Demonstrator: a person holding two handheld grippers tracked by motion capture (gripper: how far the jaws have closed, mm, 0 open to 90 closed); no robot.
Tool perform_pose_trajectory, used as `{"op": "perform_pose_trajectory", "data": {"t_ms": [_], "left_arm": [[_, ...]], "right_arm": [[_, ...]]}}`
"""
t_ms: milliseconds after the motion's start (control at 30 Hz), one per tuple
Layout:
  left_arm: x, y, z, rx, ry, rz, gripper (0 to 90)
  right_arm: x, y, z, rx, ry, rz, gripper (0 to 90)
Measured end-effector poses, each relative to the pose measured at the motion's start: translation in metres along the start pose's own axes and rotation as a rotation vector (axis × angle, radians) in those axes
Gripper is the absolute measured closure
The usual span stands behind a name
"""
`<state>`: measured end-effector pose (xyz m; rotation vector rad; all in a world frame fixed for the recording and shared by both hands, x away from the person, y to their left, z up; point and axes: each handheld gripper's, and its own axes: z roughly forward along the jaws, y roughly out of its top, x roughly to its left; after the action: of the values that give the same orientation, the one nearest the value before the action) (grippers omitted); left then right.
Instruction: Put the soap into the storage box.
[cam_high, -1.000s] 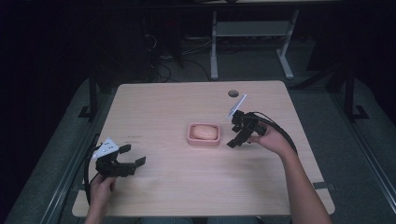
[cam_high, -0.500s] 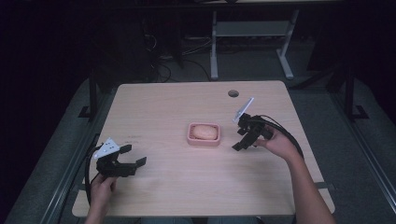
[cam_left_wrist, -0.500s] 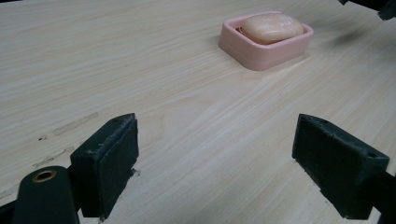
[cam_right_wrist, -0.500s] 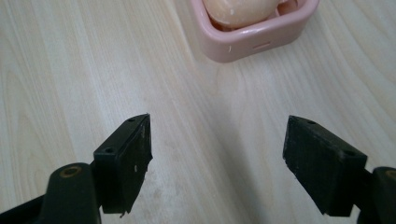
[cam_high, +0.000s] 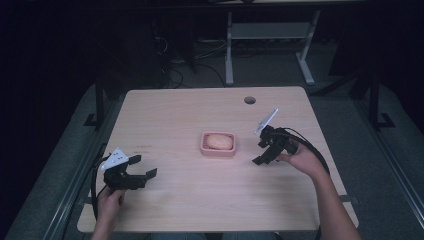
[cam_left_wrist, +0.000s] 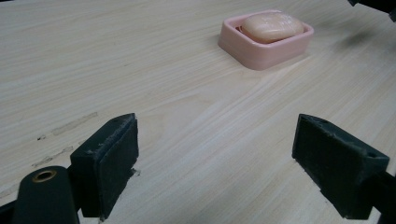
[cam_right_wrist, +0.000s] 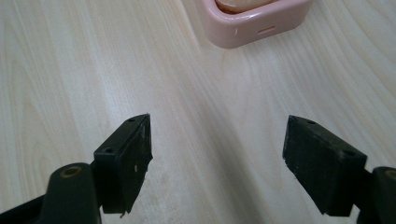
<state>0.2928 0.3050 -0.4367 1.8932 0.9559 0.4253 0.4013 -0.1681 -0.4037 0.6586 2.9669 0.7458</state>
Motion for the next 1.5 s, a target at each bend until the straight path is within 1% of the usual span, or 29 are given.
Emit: {"op": "perform_pose_trajectory", "data": {"t_ms": [233,300,367,600,633,667,800,867,933,1033,1100,1133,1233,1300,1433,1500], "left_arm": [[-0.001,0.0,0.0,0.004,0.0,-0.001,14.3],[-0.001,0.0,0.001,0.004,-0.001,-0.001,14.3],[-0.001,0.0,0.001,0.004,-0.001,-0.001,14.3],[-0.001,0.0,0.001,0.01,-0.001,0.004,14.3],[-0.001,0.0,0.001,0.01,-0.001,0.004,14.3],[-0.001,0.0,0.001,0.012,-0.001,0.009,14.3],[-0.001,0.0,0.001,0.013,-0.001,0.006,14.3],[-0.001,0.0,0.001,0.016,-0.001,0.01,14.3],[-0.001,0.0,0.002,0.016,-0.002,0.01,14.3],[-0.001,0.0,0.002,0.016,-0.001,0.011,14.3],[-0.001,0.0,0.002,0.017,-0.001,0.01,14.3],[-0.002,0.0,0.002,0.019,0.0,0.01,14.3],[-0.002,0.0,0.002,0.018,-0.002,0.01,14.3],[-0.002,-0.001,0.003,0.019,-0.001,0.016,14.3],[-0.002,-0.001,0.003,0.019,-0.002,0.013,14.2],[-0.002,-0.001,0.004,0.019,-0.002,0.014,14.3]], "right_arm": [[0.002,-0.009,-0.002,-0.007,-0.005,0.008,23.4],[0.003,-0.015,-0.002,-0.001,-0.004,0.019,23.4],[0.003,-0.018,-0.003,-0.009,-0.006,0.026,23.4],[0.005,-0.03,-0.004,-0.015,-0.008,0.038,23.3],[0.005,-0.03,-0.004,-0.015,-0.008,0.038,23.3],[0.005,-0.032,-0.005,-0.003,-0.009,0.041,23.3],[0.007,-0.035,-0.007,-0.016,-0.017,0.036,23.4],[0.01,-0.04,-0.007,-0.017,-0.018,0.047,23.4],[0.011,-0.043,-0.007,-0.022,-0.019,0.048,23.4],[0.012,-0.048,-0.007,-0.016,-0.016,0.055,23.5],[0.013,-0.05,-0.008,-0.023,-0.022,0.054,23.5],[0.014,-0.054,-0.008,-0.029,-0.022,0.06,23.5],[0.016,-0.057,-0.007,-0.03,-0.023,0.07,23.5],[0.019,-0.063,-0.006,-0.031,-0.023,0.078,23.5],[0.021,-0.068,-0.005,-0.035,-0.025,0.077,23.5],[0.025,-0.073,-0.004,-0.036,-0.025,0.087,23.5]]}}
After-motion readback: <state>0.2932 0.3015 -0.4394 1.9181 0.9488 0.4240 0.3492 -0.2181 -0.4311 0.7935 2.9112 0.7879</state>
